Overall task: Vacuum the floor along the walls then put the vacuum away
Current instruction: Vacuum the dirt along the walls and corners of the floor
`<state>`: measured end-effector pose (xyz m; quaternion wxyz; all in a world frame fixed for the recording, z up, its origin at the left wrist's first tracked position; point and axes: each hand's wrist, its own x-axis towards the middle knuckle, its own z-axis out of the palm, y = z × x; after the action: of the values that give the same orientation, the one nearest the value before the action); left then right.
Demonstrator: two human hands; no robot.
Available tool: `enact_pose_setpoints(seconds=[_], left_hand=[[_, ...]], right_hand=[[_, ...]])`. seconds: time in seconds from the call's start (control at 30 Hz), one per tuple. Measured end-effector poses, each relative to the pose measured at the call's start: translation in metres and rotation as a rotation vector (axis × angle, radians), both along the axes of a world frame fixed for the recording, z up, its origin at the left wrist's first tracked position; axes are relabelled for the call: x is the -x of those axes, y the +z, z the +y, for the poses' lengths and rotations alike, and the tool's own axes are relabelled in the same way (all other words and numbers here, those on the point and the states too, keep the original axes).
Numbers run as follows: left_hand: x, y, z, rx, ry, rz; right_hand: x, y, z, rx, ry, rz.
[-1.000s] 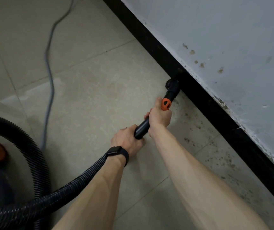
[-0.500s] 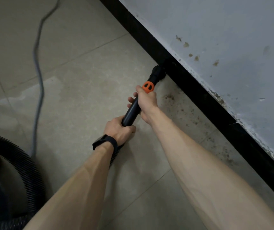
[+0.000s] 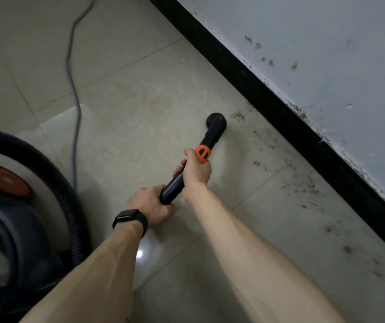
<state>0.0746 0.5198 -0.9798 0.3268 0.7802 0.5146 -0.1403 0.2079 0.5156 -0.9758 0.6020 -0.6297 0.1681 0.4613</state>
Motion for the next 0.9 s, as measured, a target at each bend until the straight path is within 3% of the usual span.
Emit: enact_pose_setpoints(seconds=[0.27,0.9], left_hand=[[0.034,0.016,-0.015,0.004,-0.124,0.054],[-0.033,0.001,-0.020,-0.050,-0.148,0.008]], right_hand=[[0.038,0.004,-0.032,-0.012,-0.086,0.074],[-0.026,0.002,-0.025,0.009,-0.046,0.003]])
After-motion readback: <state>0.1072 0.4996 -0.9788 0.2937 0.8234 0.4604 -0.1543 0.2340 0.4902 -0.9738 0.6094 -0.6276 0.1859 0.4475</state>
